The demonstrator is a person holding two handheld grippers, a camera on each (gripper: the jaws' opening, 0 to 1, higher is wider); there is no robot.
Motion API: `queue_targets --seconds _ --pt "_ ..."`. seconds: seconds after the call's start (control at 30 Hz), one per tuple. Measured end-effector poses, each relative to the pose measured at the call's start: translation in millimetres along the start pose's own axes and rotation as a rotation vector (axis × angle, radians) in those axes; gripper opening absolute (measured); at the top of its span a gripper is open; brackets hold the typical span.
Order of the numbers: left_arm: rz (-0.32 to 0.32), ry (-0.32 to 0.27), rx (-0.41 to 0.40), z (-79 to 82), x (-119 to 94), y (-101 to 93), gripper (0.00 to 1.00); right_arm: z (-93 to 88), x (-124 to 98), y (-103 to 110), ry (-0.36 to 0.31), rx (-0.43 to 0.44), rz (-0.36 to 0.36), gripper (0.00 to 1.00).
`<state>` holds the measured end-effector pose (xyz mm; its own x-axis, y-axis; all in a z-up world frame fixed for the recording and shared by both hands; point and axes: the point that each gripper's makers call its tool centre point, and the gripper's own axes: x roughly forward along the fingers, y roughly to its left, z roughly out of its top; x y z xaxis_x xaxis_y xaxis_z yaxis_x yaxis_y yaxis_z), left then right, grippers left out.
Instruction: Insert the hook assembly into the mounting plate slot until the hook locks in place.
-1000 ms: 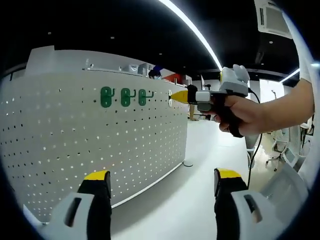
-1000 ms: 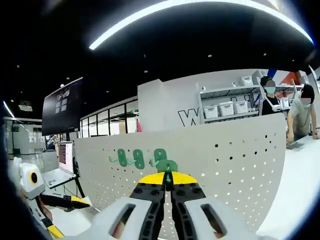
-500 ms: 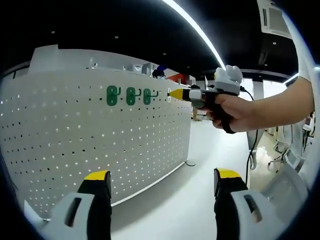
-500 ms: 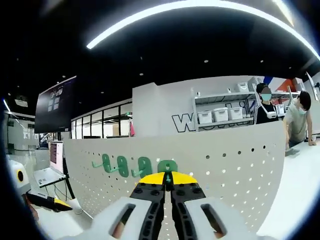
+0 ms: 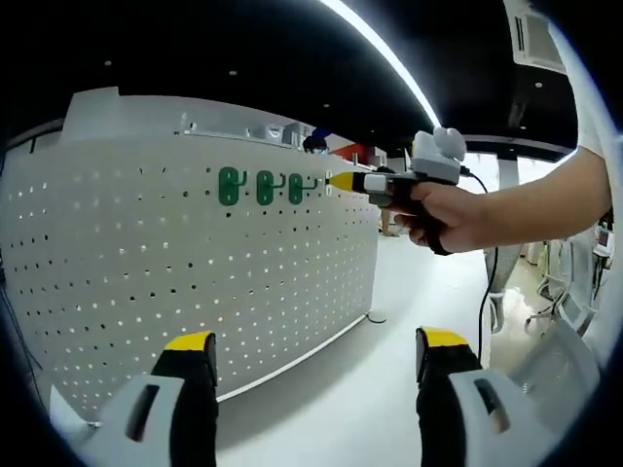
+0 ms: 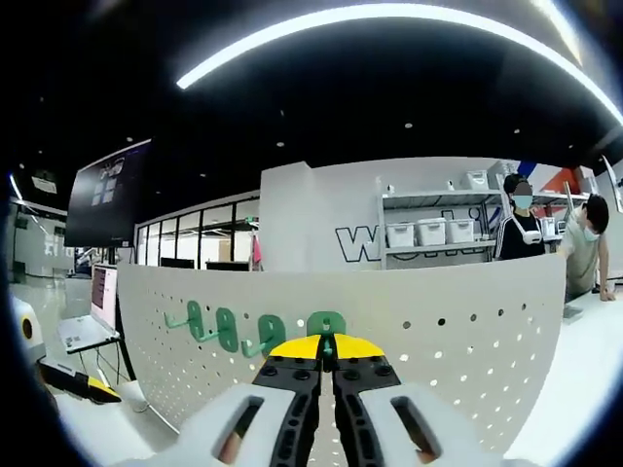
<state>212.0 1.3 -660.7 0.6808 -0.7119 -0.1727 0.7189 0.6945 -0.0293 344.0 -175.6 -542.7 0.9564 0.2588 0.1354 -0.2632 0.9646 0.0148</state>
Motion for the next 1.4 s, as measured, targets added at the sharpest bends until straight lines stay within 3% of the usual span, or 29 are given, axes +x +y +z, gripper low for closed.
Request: queue_targets --seconds 1.07,1.4 --pt "0.032 0.022 -0.025 -12.7 -12 11.6 0.83 -6.7 13 -6 0.016 0.016 -0.027 0.01" --pt "0.042 0.021 -0.031 -13.2 -15 14.0 0.83 -9.8 15 -4 0.003 -0.013 -0.099 0.01"
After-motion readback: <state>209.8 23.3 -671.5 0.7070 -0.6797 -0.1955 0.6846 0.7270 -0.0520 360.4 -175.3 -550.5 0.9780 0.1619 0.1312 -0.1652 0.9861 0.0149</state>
